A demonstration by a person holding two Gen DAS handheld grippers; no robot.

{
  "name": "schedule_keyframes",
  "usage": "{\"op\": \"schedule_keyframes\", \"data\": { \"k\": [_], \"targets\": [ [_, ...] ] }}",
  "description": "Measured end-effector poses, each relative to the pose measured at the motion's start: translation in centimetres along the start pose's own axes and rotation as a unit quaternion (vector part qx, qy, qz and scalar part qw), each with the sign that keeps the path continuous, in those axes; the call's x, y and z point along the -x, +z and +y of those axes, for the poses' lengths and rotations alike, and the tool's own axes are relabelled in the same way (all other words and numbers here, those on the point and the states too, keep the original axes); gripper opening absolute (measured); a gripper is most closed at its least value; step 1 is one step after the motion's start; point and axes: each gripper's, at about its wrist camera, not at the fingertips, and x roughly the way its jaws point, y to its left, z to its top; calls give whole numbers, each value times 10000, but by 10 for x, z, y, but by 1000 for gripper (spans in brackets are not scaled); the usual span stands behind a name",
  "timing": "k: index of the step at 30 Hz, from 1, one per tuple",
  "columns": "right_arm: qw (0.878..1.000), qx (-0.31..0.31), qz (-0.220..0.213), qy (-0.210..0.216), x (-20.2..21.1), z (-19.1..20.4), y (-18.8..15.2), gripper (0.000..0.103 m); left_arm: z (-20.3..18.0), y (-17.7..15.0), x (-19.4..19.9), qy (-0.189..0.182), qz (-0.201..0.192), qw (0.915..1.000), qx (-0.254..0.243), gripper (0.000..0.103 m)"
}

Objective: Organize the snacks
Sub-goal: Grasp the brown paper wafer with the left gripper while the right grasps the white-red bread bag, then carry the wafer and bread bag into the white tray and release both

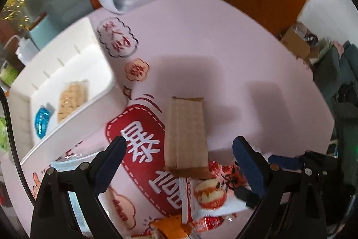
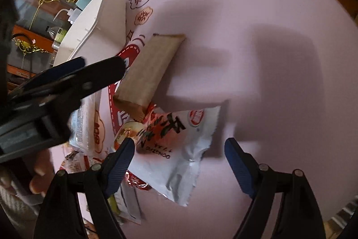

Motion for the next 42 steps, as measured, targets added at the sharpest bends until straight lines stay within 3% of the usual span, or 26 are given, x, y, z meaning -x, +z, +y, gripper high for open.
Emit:
{"op": "schedule_keyframes", "data": {
  "k": [7, 19, 21, 22, 24, 26, 32, 42],
  "targets": [
    [9986, -89, 112, 505, -12, -3, 1, 40, -8, 7, -38, -81, 366, 9989, -298, 95],
    [9992, 181, -69, 347, -1, 10, -2, 24, -10, 23, -95, -10, 912, 9950, -419, 94],
    [9992, 244, -110, 290, 1, 13, -5, 23, -8, 22, -103, -30, 1044, 9938, -384, 74],
    [9992, 256, -132, 277, 2, 13, -6, 22, -8, 21, -105, -67, 1089, 9933, -374, 73],
    [9992, 249, -171, 277, 3, 14, -7, 21, -9, 22, -101, -75, 986, 9941, -455, 59],
    [9991, 247, -200, 277, 5, 16, -8, 20, -11, 21, -99, -144, 971, 9939, -501, 54],
    [9984, 415, -335, 158, 22, 24, -14, 18, -9, 7, -77, 77, 684, 9958, -601, 53],
    [9929, 795, -870, -159, 61, 52, -22, 17, 34, -15, 43, 99, -313, 9994, 46, 53]
  ]
}}
